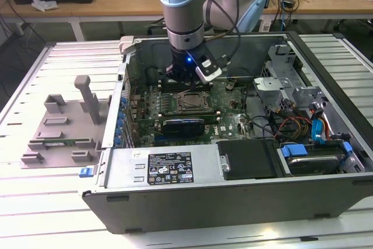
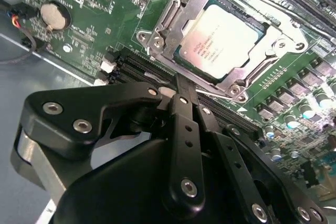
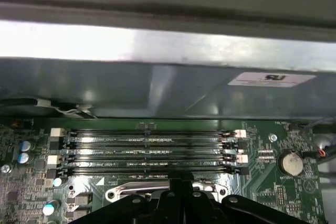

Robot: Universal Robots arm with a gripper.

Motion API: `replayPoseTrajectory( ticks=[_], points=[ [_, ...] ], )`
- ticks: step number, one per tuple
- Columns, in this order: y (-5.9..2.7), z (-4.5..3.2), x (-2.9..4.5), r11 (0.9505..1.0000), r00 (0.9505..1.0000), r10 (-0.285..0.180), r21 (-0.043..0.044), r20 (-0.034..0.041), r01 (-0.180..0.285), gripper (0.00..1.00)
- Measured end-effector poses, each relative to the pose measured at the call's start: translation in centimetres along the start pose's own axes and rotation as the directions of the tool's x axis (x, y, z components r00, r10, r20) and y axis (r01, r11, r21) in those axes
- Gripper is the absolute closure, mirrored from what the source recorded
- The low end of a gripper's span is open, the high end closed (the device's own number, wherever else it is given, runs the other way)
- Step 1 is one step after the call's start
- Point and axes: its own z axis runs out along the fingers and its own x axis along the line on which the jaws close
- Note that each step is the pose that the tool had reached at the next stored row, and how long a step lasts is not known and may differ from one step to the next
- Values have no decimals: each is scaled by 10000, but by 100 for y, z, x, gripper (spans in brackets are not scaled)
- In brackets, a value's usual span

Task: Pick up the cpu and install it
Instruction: 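Install the first cpu locking lever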

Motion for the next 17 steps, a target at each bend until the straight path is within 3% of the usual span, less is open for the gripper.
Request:
replayPoseTrajectory(
  ticks=[4,11,17],
  points=[
    [16,6,1,9990,9990,440,54,98,-441,89],
    [100,25,3,9983,9983,575,69,129,-575,89],
    [101,51,28,9984,9982,561,107,188,-563,89]
  ],
)
